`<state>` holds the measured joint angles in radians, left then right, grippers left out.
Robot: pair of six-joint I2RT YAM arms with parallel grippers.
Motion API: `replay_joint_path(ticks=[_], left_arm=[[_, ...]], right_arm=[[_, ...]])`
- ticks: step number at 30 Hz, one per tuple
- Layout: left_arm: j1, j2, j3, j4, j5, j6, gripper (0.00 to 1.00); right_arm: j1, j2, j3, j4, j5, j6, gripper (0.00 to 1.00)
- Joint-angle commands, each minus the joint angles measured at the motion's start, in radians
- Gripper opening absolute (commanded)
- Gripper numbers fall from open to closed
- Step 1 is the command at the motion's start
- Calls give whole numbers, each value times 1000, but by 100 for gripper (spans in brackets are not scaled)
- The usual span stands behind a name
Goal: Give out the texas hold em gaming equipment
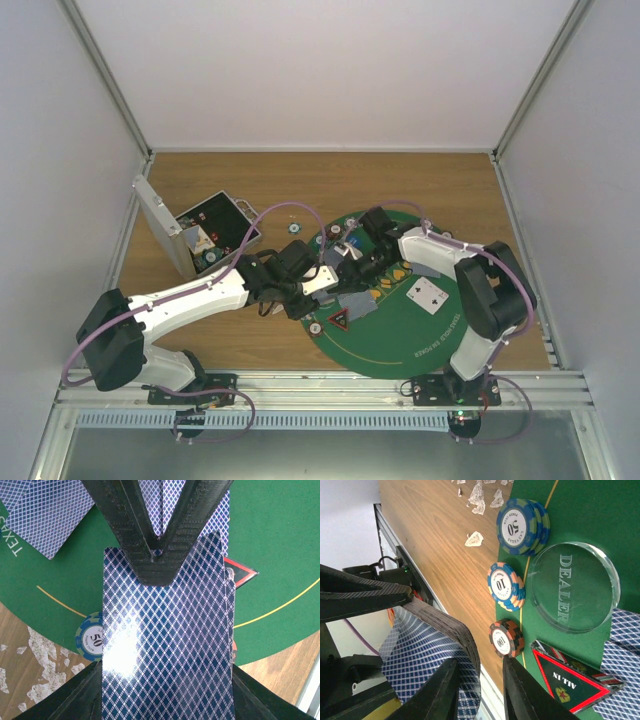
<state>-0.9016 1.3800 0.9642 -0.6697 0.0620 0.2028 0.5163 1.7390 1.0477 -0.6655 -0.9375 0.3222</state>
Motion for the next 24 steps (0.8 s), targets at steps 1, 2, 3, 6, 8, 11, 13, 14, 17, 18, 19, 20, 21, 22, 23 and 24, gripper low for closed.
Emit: replay_joint_path(ticks=[1, 2, 3, 6, 8, 11, 13, 14, 17, 18, 19, 20, 21, 22, 23, 24], left_arm=[[-5, -24, -4, 41, 0, 9, 58], [-5, -24, -4, 42, 0, 9, 58], [-5, -24, -4, 41, 1, 9, 58], [-5, -25, -4, 42, 0, 10, 58], [-5, -24, -4, 42, 1, 9, 58], [-5, -24, -4, 42, 1, 10, 58], [-5, -24, -4, 41, 1, 9, 58], [-5, -24, -4, 41, 1, 9, 58], [-5, -25, -4, 42, 1, 9, 58], [-5, -26, -4, 42, -1, 9, 58], [-5, -26, -4, 41, -2, 9, 58], [-5, -26, -5, 41, -3, 9, 58], [-5, -26, -5, 42, -1, 9, 58], [-5, -26, -5, 41, -2, 10, 58], [-5, -26, -5, 40, -2, 9, 58], [-5, -26, -4, 41, -3, 9, 58]], right_arm=[[-6, -41, -6, -16, 3, -1, 23], [-6, -45, -6, -15, 3, 2, 21], [-6, -50, -7, -15, 3, 4, 19], [-5, -62, -13, -17, 7, 9, 12], [-6, -70, -17, -17, 10, 12, 7], [-7, -81, -21, -20, 16, 15, 2], [-12, -87, -23, -28, 31, 13, 1], [-15, -92, -24, -33, 38, 10, 1], [-32, -109, -30, -40, 56, 2, 1], [-39, -119, -33, -41, 58, 0, 0], [-49, -125, -36, -45, 63, -2, 1], [-60, -130, -36, -52, 70, -6, 1], [-70, -134, -38, -62, 81, -12, 1], [-86, -137, -39, -74, 89, -20, 1], [-100, -142, -42, -86, 98, -28, 0], [-115, -146, -46, -97, 105, -37, 0]])
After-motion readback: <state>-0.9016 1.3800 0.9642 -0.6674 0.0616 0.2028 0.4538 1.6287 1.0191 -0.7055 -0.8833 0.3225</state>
